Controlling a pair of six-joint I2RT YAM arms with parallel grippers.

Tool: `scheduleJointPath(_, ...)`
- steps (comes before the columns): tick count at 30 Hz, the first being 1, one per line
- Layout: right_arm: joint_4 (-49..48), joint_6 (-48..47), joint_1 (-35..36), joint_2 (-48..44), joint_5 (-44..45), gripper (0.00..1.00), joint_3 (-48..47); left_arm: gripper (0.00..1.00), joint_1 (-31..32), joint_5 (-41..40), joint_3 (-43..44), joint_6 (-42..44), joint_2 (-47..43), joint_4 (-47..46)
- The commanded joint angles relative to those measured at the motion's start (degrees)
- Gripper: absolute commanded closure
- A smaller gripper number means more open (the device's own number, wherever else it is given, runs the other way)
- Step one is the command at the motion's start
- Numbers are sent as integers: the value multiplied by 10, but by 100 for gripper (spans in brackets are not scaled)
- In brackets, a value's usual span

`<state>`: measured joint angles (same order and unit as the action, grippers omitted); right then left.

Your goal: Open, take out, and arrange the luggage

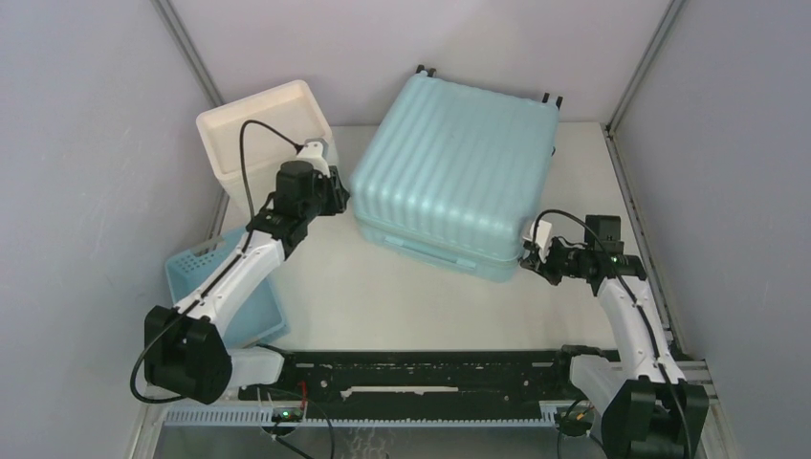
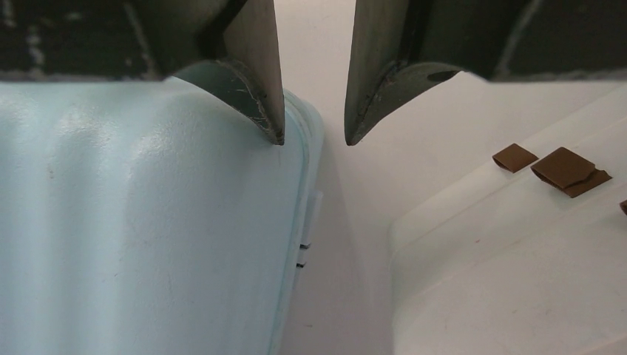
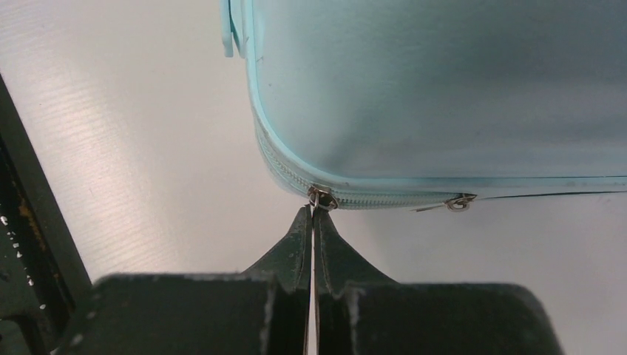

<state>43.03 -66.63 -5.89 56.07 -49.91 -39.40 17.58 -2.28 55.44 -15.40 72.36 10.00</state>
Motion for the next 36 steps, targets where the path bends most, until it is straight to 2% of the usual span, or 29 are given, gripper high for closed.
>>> scheduleJointPath(1,5,82,36,-25,-21,100,17,60,-2,51,39,9,8,-36)
scheduleJointPath(8,38,110,57,-37,-36,100,17,60,-3,95,37,8,31,-43)
scheduleJointPath(13,60,129,102,-65,-50,100,20,61,-3,117,28,-6,43,-54)
scheduleJointPath(17,5,215,143,-102,-43,100,46,62,-3,135,16,-17,44,-78)
scheduleJointPath(19,-51,276,169,-125,-16,100,60,62,-3,145,14,-21,45,-84)
scheduleJointPath(25,-203,493,285,-136,146,100,94,62,2,175,-2,-39,49,-112)
scheduleJointPath(31,-280,625,377,-135,307,100,102,62,11,180,-19,-46,48,-130)
scheduleJointPath(35,-308,695,425,-129,330,99,102,62,13,166,-30,-51,35,-136)
scheduleJointPath(36,-313,710,431,-127,322,94,102,61,14,157,-34,-50,27,-137)
